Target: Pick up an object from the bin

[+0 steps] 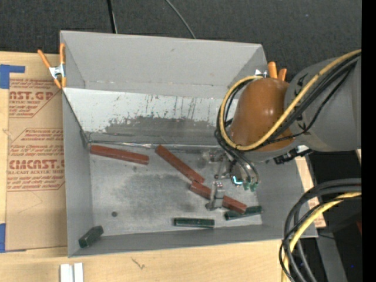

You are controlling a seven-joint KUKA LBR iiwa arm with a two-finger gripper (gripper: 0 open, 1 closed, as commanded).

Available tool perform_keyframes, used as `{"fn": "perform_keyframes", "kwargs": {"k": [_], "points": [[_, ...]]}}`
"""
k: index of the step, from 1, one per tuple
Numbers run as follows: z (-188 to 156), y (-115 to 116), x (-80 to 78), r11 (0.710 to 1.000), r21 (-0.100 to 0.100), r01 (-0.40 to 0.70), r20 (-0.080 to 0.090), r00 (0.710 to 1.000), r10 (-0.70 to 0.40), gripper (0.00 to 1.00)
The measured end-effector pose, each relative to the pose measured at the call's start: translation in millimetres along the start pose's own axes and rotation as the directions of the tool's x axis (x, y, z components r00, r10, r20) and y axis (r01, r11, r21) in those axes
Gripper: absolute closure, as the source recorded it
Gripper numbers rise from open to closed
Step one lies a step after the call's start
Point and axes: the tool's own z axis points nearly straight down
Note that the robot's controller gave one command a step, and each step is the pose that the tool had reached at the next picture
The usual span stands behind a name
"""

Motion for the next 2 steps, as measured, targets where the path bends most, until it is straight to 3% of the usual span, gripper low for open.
{"fn": "perform_keyframes", "kwargs": {"k": [1, 2], "points": [[-2.6, 0.0, -1.2, 1.0, 0.0, 0.0, 0.005, 1.0, 0.0, 0.0], [-4.7, -13.7, -11.2, 0.99, -0.001, 0.141, 0.007, 0.99, -0.141, 0.0]]}}
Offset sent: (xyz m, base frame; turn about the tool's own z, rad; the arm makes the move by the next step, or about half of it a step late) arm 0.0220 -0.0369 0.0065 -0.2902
